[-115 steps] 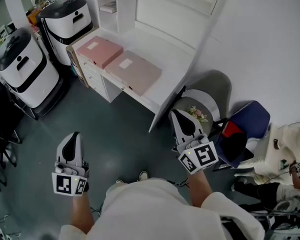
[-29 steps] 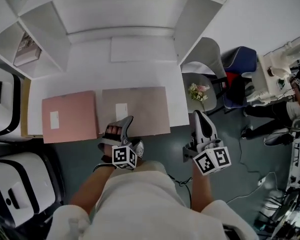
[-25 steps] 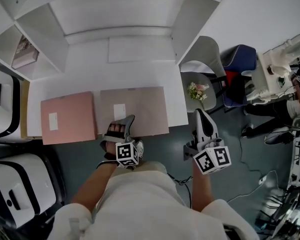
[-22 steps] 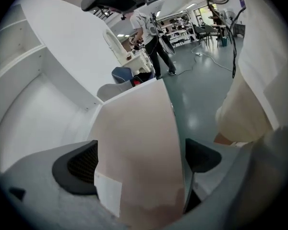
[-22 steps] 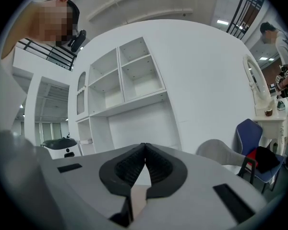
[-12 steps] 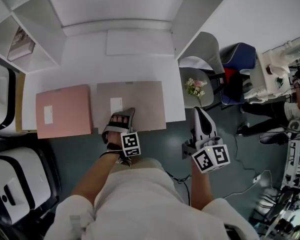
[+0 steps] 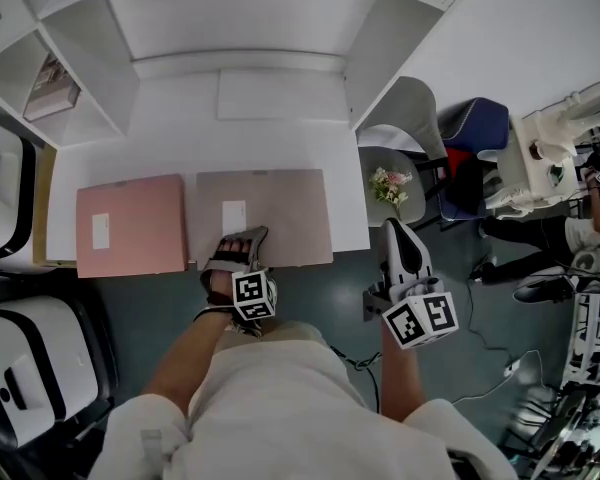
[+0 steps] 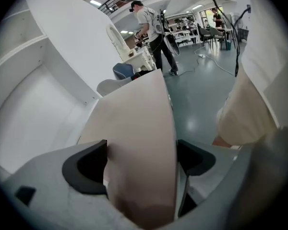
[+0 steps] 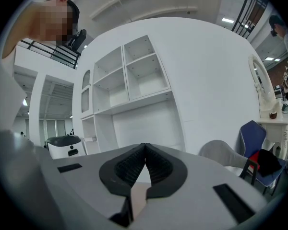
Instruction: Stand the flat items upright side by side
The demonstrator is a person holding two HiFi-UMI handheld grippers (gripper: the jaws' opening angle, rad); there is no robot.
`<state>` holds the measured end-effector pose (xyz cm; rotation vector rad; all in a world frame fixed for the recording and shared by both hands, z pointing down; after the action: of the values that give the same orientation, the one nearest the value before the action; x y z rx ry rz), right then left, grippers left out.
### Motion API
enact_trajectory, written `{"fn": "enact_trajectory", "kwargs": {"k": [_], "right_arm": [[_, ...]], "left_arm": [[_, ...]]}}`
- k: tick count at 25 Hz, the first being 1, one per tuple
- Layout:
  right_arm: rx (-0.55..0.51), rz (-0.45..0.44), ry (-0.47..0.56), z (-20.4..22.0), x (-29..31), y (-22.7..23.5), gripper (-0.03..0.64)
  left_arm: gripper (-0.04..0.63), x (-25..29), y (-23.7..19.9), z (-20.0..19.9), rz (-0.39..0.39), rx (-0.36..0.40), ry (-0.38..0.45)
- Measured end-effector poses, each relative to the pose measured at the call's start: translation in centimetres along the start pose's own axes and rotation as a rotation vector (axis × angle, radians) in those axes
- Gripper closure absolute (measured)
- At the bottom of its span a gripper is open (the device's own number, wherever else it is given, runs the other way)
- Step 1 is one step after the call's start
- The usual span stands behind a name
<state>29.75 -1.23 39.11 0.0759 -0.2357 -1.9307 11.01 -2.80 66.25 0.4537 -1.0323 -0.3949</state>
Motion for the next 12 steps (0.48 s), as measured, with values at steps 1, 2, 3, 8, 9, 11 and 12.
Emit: {"fn": "enact_trajectory", "kwargs": {"k": [1, 2, 3, 8, 9, 11, 12], "right_arm": [[0.001, 0.001, 0.001, 0.0, 0.0, 0.0, 0.614], [0.001, 0.001, 0.000, 0.0, 0.0, 0.0, 0.614], [0.001, 0.000, -0.001, 0.0, 0.1, -0.1, 0.614], [-0.005, -0.019, -0.005, 0.2, 0.8, -0.7, 0.614], [-0.006, -0.024, -0.008, 0.2, 0.9, -0.8, 0.614], [-0.007, -0.037, -0.012, 0.2, 1.3, -1.0, 0.614], [-0.009, -0.043, -0.014, 0.2, 1.5, -1.1, 0.614]], "left_arm": [[0.142, -0.4, -0.2, -0.1, -0.009, -0.026, 0.028], [0.157, -0.8, -0.4, -0.1, -0.020, -0.053, 0.052], [0.174, -1.1, -0.6, -0.1, -0.032, -0.078, 0.071], [0.198, -3.0, -2.8, 0.0, -0.119, -0.191, 0.181], [0.201, -3.4, -3.5, -0.1, -0.139, -0.221, 0.209], [0.206, -4.3, -4.9, -0.4, -0.174, -0.289, 0.264], [0.206, -4.7, -5.6, -0.5, -0.189, -0.326, 0.290]]}}
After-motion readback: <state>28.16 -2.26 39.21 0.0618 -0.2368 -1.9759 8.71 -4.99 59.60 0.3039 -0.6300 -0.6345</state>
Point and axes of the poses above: the fingertips, and each gripper's own axes: x forward along the fingers, y to its right, z out of its underside, the point moved 5 cm from there along -x, backward along the fingers, and after that the axes turned 6 degrees about -z, right-handed, at the moved point
